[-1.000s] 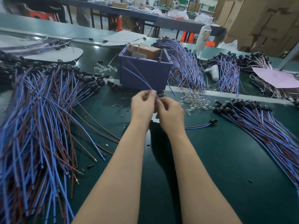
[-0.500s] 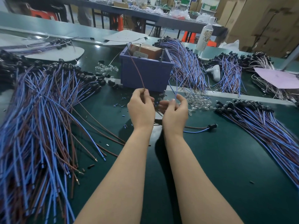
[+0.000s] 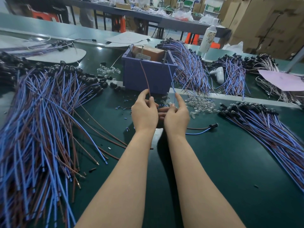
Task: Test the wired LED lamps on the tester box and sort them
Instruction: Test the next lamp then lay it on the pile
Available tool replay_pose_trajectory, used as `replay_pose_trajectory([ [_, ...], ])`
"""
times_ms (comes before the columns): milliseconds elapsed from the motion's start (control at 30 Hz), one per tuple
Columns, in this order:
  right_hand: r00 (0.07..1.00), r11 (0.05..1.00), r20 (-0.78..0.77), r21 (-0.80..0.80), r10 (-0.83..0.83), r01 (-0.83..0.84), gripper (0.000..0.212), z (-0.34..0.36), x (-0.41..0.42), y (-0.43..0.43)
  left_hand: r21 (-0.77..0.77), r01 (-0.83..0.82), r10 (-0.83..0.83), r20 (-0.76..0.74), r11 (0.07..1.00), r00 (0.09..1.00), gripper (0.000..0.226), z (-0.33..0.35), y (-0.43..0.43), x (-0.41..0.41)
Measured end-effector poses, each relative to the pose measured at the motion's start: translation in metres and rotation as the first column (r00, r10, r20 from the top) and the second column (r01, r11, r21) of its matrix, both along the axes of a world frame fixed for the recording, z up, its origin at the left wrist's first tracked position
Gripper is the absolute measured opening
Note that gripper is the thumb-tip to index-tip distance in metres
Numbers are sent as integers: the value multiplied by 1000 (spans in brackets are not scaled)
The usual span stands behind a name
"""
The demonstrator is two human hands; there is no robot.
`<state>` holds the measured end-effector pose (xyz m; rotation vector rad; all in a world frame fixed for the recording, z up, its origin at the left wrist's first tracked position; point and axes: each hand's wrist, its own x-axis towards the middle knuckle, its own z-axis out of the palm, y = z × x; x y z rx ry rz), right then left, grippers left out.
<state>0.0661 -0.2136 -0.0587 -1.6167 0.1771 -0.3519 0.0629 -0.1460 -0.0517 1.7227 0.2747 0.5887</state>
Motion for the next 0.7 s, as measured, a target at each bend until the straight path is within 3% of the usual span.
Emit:
replay_pose_trajectory([
  [533,999,995,8,90,-42,41,41,2,10,4,-25,13,-13,15,1000,1000,33,-1,6,6],
  [700,989,985,95,140,-116,102,15,5,8,4,-25,4,-3,43,1000,999,36,-1,5,5],
])
